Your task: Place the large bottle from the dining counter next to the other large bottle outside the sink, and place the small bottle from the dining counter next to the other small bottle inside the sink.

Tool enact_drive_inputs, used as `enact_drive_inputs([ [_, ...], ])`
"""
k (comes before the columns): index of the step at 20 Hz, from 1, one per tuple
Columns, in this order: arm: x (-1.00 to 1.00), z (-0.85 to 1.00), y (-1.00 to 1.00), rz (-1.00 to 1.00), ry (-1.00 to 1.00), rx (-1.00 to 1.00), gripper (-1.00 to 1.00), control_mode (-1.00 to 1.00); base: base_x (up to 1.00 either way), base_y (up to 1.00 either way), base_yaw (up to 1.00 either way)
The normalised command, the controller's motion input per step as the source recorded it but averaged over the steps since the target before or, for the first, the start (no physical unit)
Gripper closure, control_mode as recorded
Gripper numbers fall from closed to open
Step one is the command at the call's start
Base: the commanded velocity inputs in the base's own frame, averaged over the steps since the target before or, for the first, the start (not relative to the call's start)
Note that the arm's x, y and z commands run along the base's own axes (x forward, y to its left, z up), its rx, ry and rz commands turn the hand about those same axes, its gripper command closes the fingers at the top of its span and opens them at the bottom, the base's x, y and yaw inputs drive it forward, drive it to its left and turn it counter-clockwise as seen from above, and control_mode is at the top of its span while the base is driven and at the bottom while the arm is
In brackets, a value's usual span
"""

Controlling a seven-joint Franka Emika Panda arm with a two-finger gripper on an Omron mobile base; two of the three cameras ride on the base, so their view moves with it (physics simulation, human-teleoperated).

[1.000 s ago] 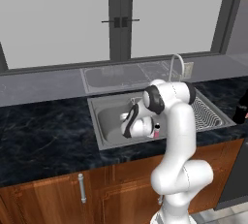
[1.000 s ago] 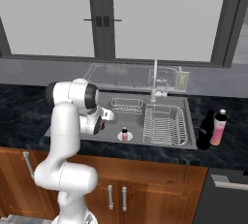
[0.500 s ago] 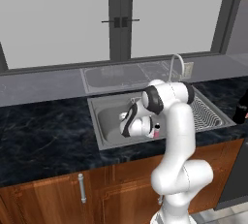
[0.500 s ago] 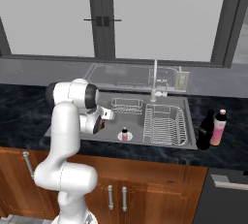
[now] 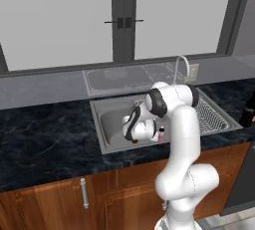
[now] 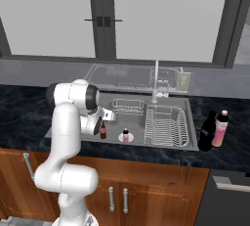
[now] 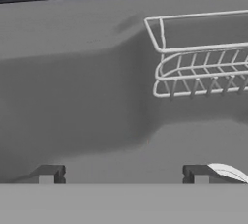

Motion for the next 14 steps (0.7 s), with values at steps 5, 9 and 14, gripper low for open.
enact_drive_inputs([
  [5,0.0,0.15,0.0,-0.01,-0.06,0.0,-1.0,-1.0,0.0,0.0,0.0],
  [9,0.0,0.65,0.0,-0.01,-0.12,0.0,-1.0,-1.0,0.0,0.0,0.0],
  [14,0.0,0.71,0.02,0.0,-0.09,0.0,-1.0,-1.0,0.0,0.0,0.0],
])
